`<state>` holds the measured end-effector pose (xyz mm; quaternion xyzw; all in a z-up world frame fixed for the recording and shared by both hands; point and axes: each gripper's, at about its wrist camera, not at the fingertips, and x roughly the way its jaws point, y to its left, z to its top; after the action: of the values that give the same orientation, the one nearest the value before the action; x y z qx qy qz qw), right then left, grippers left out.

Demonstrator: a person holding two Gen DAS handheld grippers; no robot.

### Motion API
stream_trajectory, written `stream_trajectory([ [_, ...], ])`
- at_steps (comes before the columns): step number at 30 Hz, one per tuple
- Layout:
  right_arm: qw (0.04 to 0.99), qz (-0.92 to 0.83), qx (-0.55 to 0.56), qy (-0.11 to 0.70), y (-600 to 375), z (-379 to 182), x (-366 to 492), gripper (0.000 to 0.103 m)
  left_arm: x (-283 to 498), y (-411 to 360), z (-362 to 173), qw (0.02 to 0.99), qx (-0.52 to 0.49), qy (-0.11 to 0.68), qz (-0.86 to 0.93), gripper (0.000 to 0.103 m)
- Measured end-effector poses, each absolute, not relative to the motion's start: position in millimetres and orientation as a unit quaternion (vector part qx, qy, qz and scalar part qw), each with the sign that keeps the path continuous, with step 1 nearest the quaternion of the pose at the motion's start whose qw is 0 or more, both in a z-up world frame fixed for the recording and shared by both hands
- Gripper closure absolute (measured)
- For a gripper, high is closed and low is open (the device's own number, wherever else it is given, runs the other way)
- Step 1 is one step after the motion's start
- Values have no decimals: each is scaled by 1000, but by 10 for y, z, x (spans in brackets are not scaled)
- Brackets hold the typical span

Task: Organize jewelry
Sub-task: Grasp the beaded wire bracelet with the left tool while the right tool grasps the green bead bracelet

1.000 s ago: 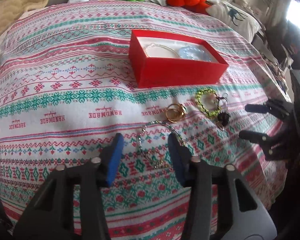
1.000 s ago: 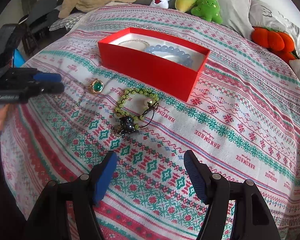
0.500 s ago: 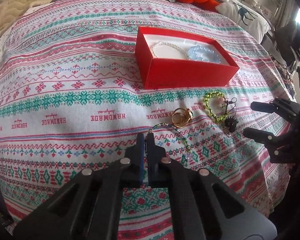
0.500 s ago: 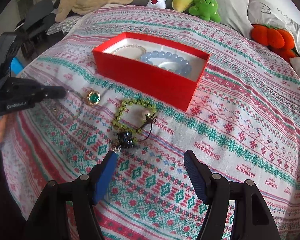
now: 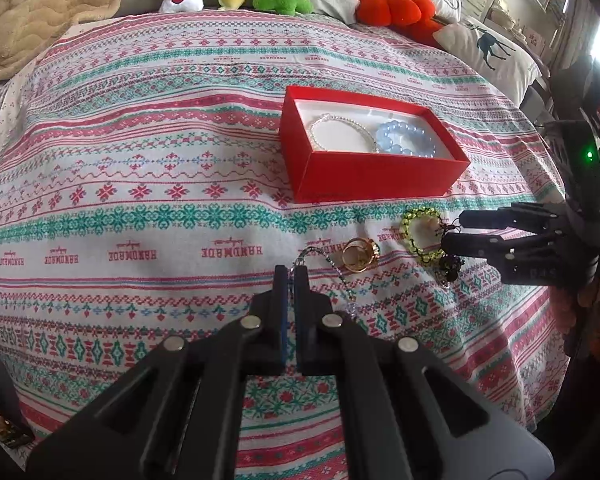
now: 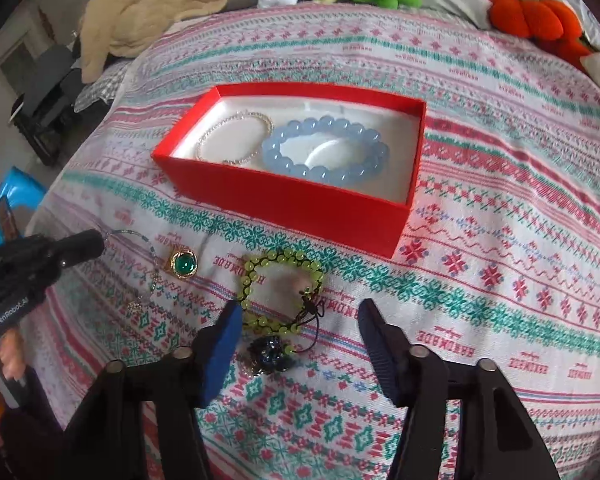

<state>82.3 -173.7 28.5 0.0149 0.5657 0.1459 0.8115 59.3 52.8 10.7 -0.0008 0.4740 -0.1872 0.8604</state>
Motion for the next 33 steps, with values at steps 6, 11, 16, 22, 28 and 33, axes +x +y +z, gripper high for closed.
stream_trajectory([
  [6,802,142,16,580,-1697,175,910,91,615,626,52,857,-4,485,-172,99],
  [11,801,144,22,581,-1702,193,936,95,605,667,49,856,-6,490,-164,99],
  [16,809,145,26,570,-1726,326,895,96,587,699,88,856,-9,492,-157,99],
  [22,818,147,38,555,-1784,498,826,97,576,700,189,857,-18,492,-153,99],
  [28,822,148,62,547,-1860,540,826,92,571,635,209,855,-18,494,-157,99],
  [33,806,132,52,574,-1860,380,893,85,576,600,144,850,-11,502,-156,99],
])
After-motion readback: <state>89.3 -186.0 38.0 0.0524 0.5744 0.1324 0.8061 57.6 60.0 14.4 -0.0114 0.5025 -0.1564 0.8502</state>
